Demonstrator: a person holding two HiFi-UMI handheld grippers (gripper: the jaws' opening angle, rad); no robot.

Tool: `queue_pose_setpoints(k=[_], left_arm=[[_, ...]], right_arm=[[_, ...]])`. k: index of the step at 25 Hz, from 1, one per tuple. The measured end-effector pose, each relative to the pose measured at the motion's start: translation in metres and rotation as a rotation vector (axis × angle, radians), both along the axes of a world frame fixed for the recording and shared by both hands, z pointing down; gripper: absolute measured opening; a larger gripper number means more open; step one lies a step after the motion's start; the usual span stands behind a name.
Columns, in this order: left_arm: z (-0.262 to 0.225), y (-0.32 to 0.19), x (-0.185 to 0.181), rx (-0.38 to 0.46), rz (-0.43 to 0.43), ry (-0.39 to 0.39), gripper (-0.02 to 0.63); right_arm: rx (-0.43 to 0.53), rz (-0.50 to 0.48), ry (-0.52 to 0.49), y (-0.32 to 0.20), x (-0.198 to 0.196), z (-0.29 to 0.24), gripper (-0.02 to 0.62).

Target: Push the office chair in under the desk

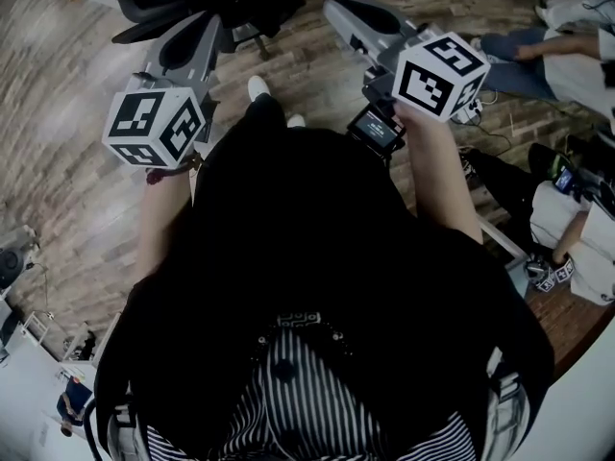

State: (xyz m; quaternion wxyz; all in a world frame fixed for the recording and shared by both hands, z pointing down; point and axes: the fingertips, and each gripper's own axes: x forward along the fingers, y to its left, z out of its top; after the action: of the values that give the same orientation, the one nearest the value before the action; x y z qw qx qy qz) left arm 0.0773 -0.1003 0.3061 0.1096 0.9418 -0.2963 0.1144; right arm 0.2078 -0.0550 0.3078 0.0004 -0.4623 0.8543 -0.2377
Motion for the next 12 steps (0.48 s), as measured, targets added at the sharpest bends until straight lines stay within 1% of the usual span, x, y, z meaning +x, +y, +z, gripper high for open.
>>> queue_pose_setpoints(k=[6,9,12], left_arm=[[0.009,-0.031,0.006,-0.01,-0.008,-0.011,0.002],[0.016,-0.037,0.007,-0.012,-0.022,-0.013,0.002],[0.026,-0.044,0.003,-0.015,-0.046,-0.011,0.002]], right_arm=[[-0.01,0.013,0.013,-0.027,0.019,0.006,0.0],[-0.007,0.022,0.016,-0.034,0.031,0.007,0.0],[0.007,0.025,0.023,-0.042,0.035,0.014,0.0]])
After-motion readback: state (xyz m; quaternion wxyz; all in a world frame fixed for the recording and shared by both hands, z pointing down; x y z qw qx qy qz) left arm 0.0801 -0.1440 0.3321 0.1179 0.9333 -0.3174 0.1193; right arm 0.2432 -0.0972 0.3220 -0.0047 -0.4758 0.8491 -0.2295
